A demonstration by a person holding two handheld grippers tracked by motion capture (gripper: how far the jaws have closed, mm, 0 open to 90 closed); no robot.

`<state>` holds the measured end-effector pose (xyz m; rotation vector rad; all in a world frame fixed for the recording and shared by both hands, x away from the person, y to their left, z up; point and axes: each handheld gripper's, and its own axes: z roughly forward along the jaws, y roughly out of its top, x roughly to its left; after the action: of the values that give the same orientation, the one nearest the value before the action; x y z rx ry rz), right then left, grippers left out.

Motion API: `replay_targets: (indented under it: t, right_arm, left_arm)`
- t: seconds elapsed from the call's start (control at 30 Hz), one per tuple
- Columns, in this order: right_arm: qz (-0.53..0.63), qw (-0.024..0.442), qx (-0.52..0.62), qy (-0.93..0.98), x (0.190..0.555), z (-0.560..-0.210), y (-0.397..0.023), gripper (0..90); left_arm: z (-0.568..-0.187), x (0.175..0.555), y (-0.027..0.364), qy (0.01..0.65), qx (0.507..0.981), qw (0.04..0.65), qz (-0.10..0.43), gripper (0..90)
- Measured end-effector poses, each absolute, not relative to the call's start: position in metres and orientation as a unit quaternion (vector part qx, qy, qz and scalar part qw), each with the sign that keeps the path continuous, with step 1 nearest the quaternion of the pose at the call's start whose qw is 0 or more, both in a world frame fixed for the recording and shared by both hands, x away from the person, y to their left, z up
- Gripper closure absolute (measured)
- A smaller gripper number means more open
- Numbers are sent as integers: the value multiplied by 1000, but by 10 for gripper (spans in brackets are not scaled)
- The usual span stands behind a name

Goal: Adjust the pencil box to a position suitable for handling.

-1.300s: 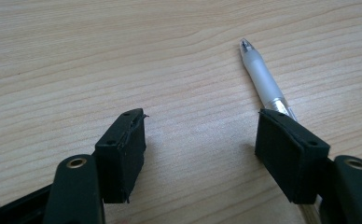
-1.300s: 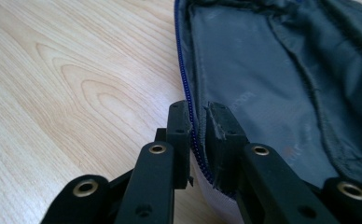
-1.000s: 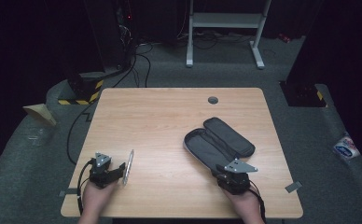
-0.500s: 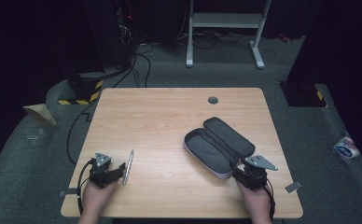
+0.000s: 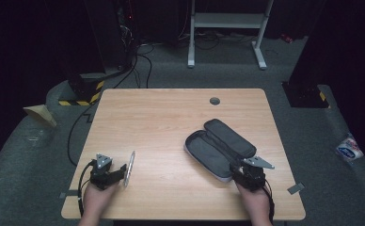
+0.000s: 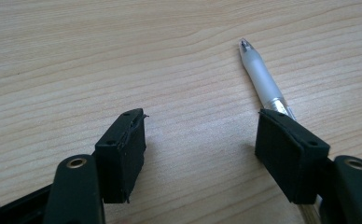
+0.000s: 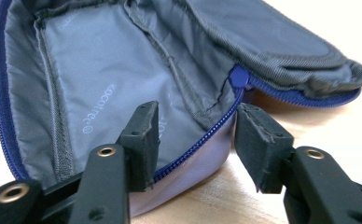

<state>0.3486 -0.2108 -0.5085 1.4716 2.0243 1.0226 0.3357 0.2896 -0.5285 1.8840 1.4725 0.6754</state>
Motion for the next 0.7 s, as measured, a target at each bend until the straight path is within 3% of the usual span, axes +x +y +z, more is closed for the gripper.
replay_targets:
  t: [0.3,0.7]
  right_arm:
    - [366,226,508,747,347,-510,-206,620]
    - [369,220,481,764,345,-512,-200,688]
  left_arm:
    - [-528,336,290,561,718,322,257,334]
    - [-528,335,289,559,718,326,257,356]
